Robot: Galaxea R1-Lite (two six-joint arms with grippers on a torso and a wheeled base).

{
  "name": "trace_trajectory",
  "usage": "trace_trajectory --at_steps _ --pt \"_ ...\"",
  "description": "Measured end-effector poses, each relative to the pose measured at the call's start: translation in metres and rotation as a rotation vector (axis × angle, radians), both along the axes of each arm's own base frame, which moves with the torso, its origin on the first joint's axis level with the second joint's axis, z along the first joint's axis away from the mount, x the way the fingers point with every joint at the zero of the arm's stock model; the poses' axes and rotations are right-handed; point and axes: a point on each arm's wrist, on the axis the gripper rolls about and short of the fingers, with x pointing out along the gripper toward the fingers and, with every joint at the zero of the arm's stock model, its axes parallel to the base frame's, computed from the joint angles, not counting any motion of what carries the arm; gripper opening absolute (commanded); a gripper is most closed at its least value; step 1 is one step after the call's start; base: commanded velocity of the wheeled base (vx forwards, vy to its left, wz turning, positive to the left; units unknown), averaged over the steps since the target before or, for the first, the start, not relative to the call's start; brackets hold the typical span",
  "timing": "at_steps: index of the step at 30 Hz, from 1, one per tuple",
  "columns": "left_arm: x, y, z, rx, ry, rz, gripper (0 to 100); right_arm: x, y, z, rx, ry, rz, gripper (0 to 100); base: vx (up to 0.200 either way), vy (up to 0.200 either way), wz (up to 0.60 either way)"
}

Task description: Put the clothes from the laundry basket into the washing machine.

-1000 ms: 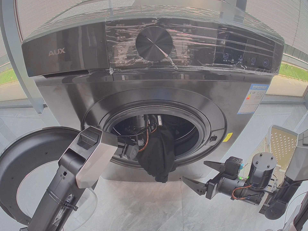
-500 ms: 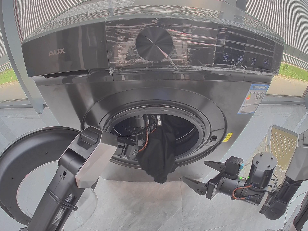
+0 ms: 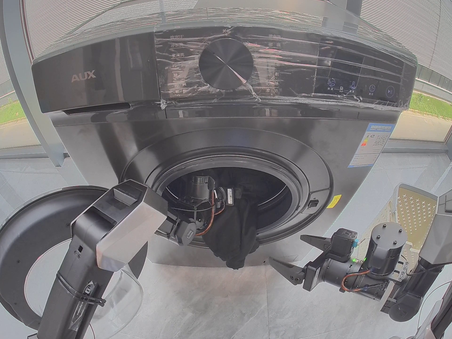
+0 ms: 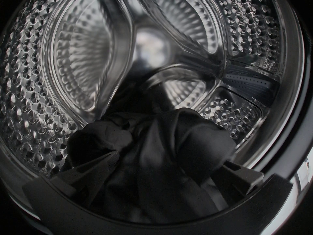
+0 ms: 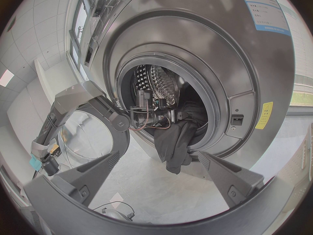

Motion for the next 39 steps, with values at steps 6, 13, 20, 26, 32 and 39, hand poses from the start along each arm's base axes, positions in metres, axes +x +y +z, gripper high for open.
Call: trace_trajectory --at_steps 6,13,20,26,32,39 --pt "-0.025 0.007 0.002 0.028 0.077 -0.072 100 0.000 0.000 -0.001 -0.001 0.002 -0.001 100 0.000 0.000 0.00" --pt "-0.052 0.007 0.003 0.037 0.138 -0.174 100 -0.001 0.001 -0.002 -0.004 0.005 0.004 100 0.000 0.000 0.00" --pt "-0.066 0.000 0.000 0.045 0.174 -0.238 100 -0.001 0.002 -0.003 -0.009 0.011 0.007 100 0.000 0.000 0.00" --pt "-0.069 -0.004 -0.007 0.063 0.187 -0.248 100 -0.001 0.002 -0.004 -0.011 0.013 0.009 100 0.000 0.000 0.00" --pt "-0.069 -0.004 -0.013 0.074 0.195 -0.242 0 -0.001 0.003 -0.004 -0.011 0.012 0.011 100 0.000 0.000 0.00" --pt "-0.064 -0.004 -0.016 0.078 0.186 -0.226 0 -0.001 0.003 -0.004 -0.009 0.010 0.012 100 0.000 0.000 0.00"
